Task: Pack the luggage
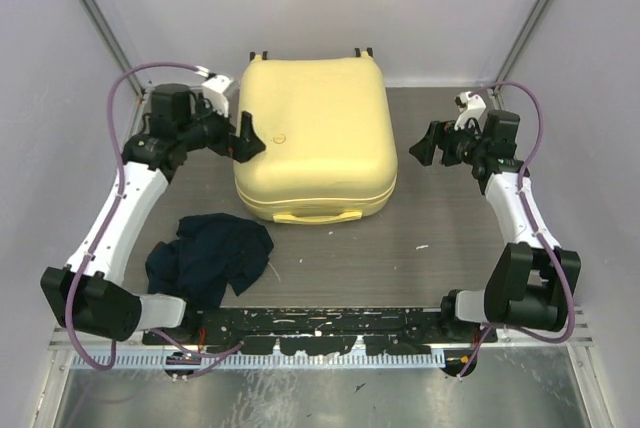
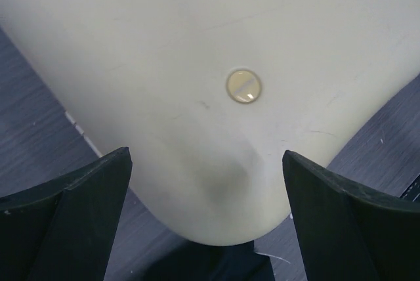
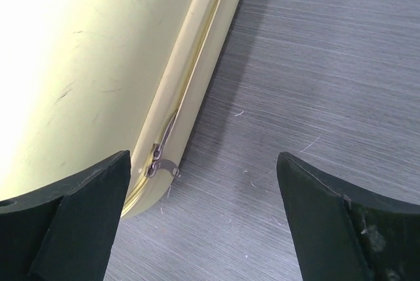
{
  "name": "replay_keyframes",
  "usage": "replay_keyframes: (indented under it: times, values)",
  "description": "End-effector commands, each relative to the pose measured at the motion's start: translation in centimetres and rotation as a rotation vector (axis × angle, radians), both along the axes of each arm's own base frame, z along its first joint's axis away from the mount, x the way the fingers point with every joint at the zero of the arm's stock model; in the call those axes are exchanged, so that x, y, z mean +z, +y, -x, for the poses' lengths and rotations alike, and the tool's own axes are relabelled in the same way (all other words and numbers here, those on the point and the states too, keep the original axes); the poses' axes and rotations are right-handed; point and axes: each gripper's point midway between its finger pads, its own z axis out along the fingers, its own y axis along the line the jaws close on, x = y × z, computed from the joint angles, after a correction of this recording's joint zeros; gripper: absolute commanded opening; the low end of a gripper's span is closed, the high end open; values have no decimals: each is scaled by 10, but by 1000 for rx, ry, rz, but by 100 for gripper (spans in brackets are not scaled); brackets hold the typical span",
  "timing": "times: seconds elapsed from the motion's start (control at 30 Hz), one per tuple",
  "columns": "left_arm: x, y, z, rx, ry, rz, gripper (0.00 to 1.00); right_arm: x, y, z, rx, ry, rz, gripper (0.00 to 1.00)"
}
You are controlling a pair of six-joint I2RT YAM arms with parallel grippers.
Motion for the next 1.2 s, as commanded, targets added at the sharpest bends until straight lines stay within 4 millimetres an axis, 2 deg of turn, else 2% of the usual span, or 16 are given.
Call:
replay_keyframes:
  times: [0.0, 0.13, 0.2, 0.27, 0.37, 0.5, 0.67, 0.87, 1.0, 1.17]
  values:
    - [31, 28, -12, 89, 89, 185, 98, 11, -5, -19, -61, 15, -52, 97]
    - [38, 60, -48, 161, 162, 312, 98, 7, -6, -37, -89, 37, -102, 97]
    - [32, 75, -68, 191, 214, 377, 98, 5, -6, -48, -105, 37, -108, 97]
    - [28, 81, -85, 185, 271, 462, 98, 2, -1, -58, -93, 32, -99, 98]
    - [24, 74, -106, 120, 360, 577, 98, -9, 9, -70, -63, 44, -86, 99]
    - [4, 54, -118, 48, 454, 615, 98, -17, 14, -77, -41, 43, -53, 100]
    - [-23, 11, -109, -56, 519, 575, 98, -27, 12, -78, -34, 52, -33, 99]
    - [-48, -41, -70, -177, 579, 488, 98, -33, 18, -51, 6, 67, -26, 99]
    - [-61, -52, -47, -197, 613, 451, 98, -35, 21, -25, 21, 89, -21, 99]
    - [-60, -53, -40, -192, 616, 425, 98, -30, 33, 10, 49, 90, -71, 99]
